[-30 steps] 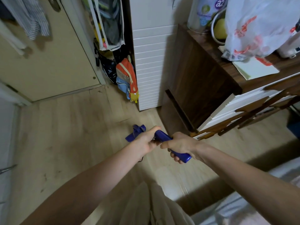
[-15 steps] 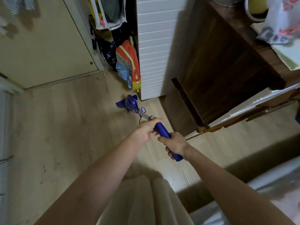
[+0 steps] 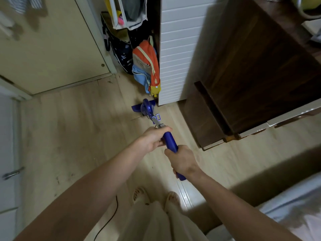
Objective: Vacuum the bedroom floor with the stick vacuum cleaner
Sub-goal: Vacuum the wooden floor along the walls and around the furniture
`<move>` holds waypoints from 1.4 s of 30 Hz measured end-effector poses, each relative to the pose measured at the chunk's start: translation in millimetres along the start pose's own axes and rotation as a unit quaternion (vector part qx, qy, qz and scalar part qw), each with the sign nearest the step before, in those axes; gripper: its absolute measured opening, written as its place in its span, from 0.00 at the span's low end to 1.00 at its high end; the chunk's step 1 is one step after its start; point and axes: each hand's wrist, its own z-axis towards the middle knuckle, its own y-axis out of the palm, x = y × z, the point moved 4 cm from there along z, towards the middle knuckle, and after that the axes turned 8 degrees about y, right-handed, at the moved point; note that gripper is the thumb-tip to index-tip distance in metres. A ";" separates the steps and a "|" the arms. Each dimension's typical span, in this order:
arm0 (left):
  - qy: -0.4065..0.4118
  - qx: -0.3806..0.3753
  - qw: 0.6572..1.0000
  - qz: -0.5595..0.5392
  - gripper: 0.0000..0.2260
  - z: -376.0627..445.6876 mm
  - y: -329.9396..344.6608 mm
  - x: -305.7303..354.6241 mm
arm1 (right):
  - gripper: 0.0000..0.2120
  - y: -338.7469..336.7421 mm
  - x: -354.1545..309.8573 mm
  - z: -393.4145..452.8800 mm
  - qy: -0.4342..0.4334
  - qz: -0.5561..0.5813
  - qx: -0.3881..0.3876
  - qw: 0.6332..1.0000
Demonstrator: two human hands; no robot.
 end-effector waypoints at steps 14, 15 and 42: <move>0.005 -0.006 0.999 -0.050 0.10 32.9 -31.1 6.7 | 0.11 31.4 -24.9 56.8 0.033 -0.018 -0.031 0.999; 0.003 -0.006 0.999 -0.053 0.09 30.4 -31.5 6.9 | 0.11 30.7 -25.3 54.0 0.032 -0.014 -0.037 0.999; -0.025 0.083 0.980 -0.177 0.07 -81.9 -65.9 -9.7 | 0.10 52.9 -24.3 -20.5 -0.003 -0.072 -0.159 0.985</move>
